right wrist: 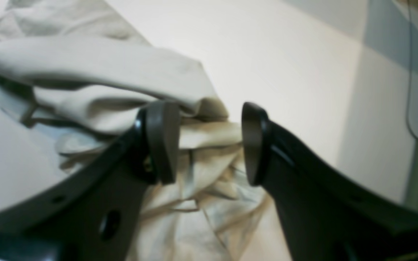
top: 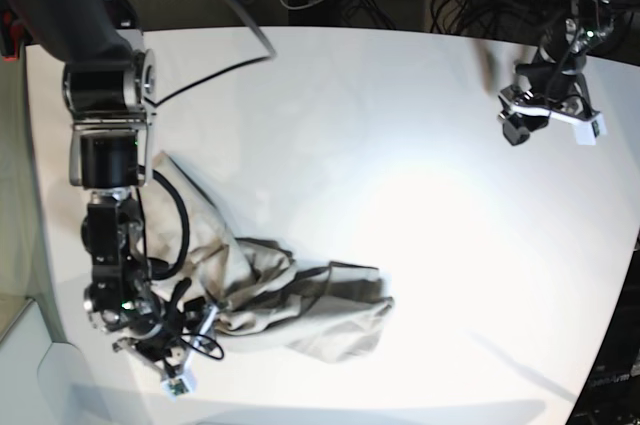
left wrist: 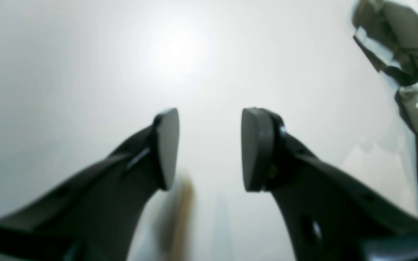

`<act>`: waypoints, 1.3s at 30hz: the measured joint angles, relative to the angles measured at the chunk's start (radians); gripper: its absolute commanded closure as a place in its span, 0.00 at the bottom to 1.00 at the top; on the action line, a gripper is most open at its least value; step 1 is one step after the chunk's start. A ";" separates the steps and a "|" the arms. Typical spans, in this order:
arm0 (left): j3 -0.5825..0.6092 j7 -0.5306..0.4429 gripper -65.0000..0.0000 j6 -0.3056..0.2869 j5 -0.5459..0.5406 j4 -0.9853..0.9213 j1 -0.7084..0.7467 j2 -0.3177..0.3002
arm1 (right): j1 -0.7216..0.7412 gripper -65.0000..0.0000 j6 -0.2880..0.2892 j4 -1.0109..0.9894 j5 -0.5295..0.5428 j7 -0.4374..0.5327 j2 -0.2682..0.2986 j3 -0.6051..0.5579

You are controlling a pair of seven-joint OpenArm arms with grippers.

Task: Layout the t-shirt on the table in an organized manner, then fold the t-shirt properly
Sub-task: 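Lift the gathered shirt fabric with the right gripper and move it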

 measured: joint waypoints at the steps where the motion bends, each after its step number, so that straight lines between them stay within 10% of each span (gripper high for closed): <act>1: 0.000 0.000 0.59 0.000 0.000 0.000 0.000 0.000 | -0.007 0.55 0.000 0.028 -0.002 -0.011 0.005 0.005; 13: 0.000 0.000 0.59 0.000 0.000 0.000 -0.005 0.000 | -0.257 0.55 0.000 0.314 0.009 -0.108 -0.134 -0.010; 39: 0.000 0.001 0.59 0.000 0.000 0.000 -0.003 -0.005 | -0.165 0.55 0.000 -0.306 0.001 0.332 -0.148 -0.001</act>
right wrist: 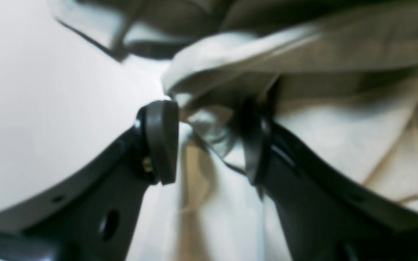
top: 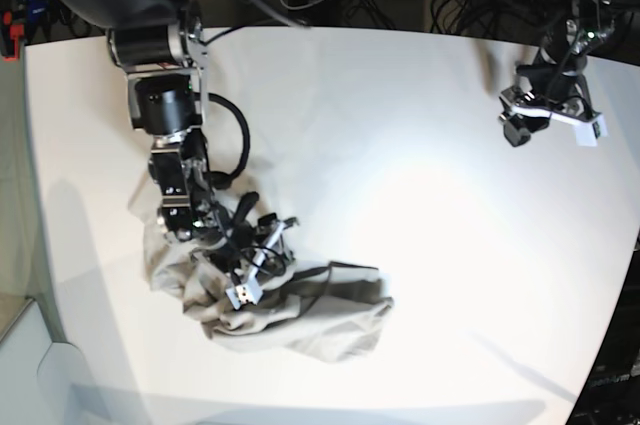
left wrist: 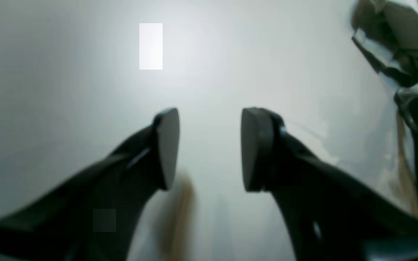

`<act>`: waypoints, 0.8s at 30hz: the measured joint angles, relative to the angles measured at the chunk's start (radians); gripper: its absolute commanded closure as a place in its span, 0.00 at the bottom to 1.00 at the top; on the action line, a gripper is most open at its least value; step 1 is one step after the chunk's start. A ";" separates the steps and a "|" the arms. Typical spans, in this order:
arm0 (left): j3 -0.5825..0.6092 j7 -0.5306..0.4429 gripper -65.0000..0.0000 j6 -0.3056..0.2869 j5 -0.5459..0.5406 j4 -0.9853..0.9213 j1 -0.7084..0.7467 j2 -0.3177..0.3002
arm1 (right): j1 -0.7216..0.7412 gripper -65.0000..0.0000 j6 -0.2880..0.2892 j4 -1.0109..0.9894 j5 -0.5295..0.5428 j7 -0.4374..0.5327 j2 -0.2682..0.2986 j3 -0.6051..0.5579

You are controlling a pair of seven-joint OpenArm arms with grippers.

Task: Layout the t-shirt on the table in an organized manner, then fold the t-shirt properly
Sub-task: 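Lift the gathered shirt fabric with the right gripper and move it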

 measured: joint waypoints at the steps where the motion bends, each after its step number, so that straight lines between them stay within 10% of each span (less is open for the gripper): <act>1: 0.000 -0.001 0.59 0.000 0.000 0.000 0.000 0.001 | 0.004 0.55 0.000 -0.020 0.003 0.016 0.003 0.000; 9: 0.000 -0.001 0.59 0.000 0.000 0.000 0.001 0.001 | 0.025 0.96 -0.025 -0.132 0.010 0.169 0.017 0.000; 16: 0.000 -0.002 0.59 0.000 0.000 0.000 0.003 -0.001 | 0.008 0.97 -0.009 -0.042 -0.001 0.076 0.020 -0.003; 24: 0.000 0.008 0.59 0.000 0.000 0.000 -0.008 -0.001 | -0.225 0.97 0.157 0.538 0.000 -0.202 0.018 -0.003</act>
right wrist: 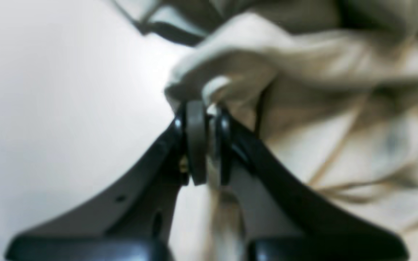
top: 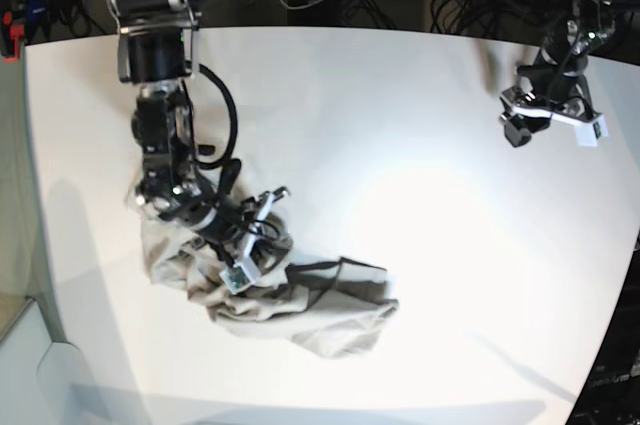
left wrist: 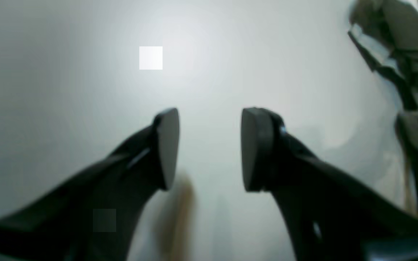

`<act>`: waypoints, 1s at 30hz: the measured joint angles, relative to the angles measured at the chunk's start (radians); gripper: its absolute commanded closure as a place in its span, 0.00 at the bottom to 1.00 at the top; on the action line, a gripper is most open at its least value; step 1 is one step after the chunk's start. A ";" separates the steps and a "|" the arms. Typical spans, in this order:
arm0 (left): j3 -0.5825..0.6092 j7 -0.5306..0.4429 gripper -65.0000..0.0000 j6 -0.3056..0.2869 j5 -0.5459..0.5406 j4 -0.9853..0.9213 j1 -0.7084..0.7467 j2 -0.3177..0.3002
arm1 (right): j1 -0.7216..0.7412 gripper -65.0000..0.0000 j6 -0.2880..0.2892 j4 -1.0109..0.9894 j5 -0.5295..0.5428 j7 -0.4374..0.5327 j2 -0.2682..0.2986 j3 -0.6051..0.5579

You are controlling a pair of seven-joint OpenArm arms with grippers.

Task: Layout the t-shirt on the table in an organized manner, then fold the t-shirt properly
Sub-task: 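Lift the gathered shirt fabric with the right gripper and move it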

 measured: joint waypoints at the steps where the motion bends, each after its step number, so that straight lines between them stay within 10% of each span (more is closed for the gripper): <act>1: -0.001 -0.002 0.58 0.000 0.000 0.000 -0.003 0.002 | -0.028 0.97 0.020 0.083 -0.004 -0.041 0.000 0.000; 19: 0.007 -0.001 0.58 0.000 0.000 -0.008 -0.082 0.004 | -0.018 0.97 0.080 0.705 0.010 -0.765 0.014 -0.003; 30: 0.009 -0.002 0.58 0.000 0.000 -0.008 -0.078 0.004 | -0.039 0.96 0.080 0.703 0.010 -0.799 -0.079 -0.149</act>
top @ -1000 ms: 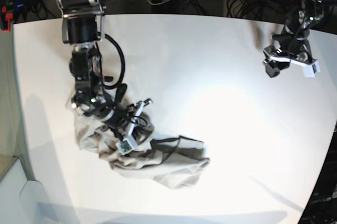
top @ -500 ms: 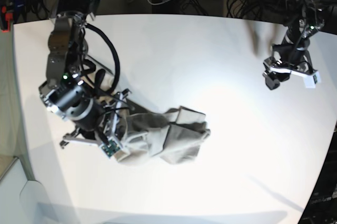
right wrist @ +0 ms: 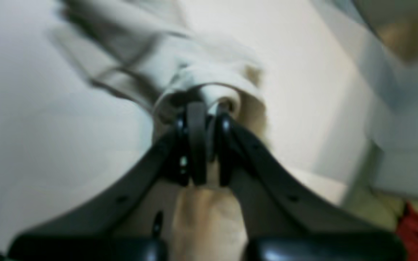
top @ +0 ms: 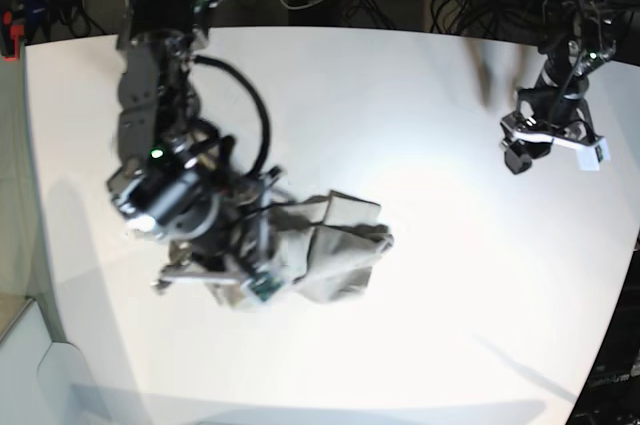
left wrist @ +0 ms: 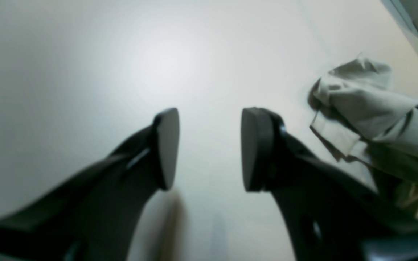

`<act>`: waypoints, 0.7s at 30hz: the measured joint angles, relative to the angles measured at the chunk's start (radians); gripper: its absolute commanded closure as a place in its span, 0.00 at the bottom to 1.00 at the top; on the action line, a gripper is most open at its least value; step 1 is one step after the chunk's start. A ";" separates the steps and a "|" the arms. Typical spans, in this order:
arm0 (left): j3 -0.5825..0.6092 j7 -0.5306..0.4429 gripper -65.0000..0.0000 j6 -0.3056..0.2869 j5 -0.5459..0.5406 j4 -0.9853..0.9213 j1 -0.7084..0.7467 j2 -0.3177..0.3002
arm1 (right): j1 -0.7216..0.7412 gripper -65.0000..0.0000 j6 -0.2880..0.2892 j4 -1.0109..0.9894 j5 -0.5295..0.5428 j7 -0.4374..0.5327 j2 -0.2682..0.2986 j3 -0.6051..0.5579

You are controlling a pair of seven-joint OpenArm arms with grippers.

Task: Layout the t-shirt on the table in an organized manner, then fold the t-shirt properly
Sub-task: 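Lift the gathered shirt fabric with the right gripper and move it, then lower the left gripper onto the shirt beside the right gripper and grasp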

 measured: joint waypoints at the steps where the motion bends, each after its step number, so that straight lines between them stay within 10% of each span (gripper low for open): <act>1: 0.012 -0.005 0.58 0.000 0.001 0.000 0.005 0.000 | -0.013 0.96 0.000 -0.001 0.005 -0.005 -0.011 -0.021; 21: 0.447 -0.021 0.58 -0.001 0.000 -0.016 -0.167 0.042 | 0.109 0.96 0.000 0.000 0.053 -0.026 -0.062 -0.125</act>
